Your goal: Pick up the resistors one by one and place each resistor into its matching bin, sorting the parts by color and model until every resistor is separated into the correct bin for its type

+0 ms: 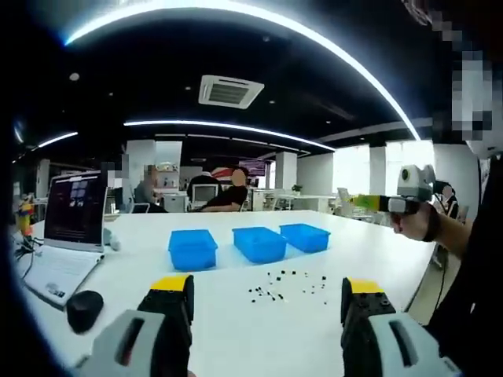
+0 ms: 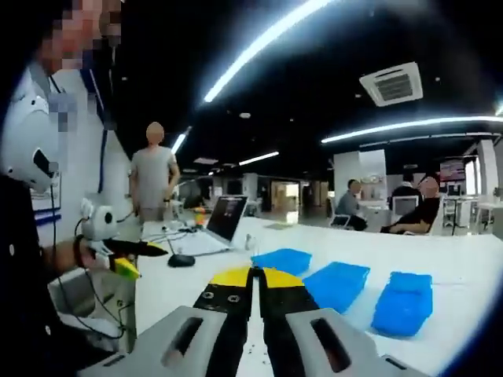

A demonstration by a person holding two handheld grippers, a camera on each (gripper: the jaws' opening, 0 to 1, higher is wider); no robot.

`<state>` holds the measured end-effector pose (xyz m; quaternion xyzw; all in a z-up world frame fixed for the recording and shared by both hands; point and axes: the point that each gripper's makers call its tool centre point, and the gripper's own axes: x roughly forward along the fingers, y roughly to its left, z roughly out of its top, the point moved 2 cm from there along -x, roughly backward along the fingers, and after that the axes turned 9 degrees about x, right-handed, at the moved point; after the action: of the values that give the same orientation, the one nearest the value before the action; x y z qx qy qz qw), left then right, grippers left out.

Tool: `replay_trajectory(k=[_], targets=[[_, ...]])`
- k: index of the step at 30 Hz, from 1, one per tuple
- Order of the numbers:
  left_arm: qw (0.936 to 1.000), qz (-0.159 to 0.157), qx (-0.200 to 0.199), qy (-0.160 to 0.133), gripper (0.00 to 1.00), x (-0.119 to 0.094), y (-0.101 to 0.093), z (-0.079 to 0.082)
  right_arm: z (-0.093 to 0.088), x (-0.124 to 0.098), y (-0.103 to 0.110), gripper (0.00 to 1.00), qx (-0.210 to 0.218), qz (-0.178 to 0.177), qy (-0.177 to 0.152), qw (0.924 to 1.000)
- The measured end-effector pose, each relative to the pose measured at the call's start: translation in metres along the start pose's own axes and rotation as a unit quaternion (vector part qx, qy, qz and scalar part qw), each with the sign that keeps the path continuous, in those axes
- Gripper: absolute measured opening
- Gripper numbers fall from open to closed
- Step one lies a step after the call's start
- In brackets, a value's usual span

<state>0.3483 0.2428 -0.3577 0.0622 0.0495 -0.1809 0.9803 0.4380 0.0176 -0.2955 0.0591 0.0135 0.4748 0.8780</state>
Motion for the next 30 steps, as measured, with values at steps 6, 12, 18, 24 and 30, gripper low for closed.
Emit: replay_trajectory(k=[6, 12, 18, 24, 30], targets=[[0.9999, 0.012, -0.006, -0.004, 0.77, -0.005, 0.004, -0.002, 0.015, 0.042, -0.002, 0.06, -0.006, 0.017, -0.005, 0.9998], [0.9987, 0.046, -0.019, -0.007, 0.77, -0.007, 0.013, -0.002, 0.032, 0.12, -0.005, 0.06, -0.018, 0.041, 0.001, 0.999], [0.9966, 0.08, -0.015, -0.012, 0.77, -0.012, 0.027, 0.003, 0.032, 0.213, -0.012, 0.06, -0.039, 0.059, 0.035, 0.9969], [0.9956, 0.092, -0.011, -0.014, 0.77, -0.016, 0.032, 0.007, 0.017, 0.284, -0.035, 0.06, -0.072, 0.029, 0.063, 0.995], [0.9939, 0.109, -0.014, -0.011, 0.77, -0.023, 0.039, 0.007, -0.006, 0.33, -0.049, 0.06, -0.051, 0.005, 0.091, 0.9946]])
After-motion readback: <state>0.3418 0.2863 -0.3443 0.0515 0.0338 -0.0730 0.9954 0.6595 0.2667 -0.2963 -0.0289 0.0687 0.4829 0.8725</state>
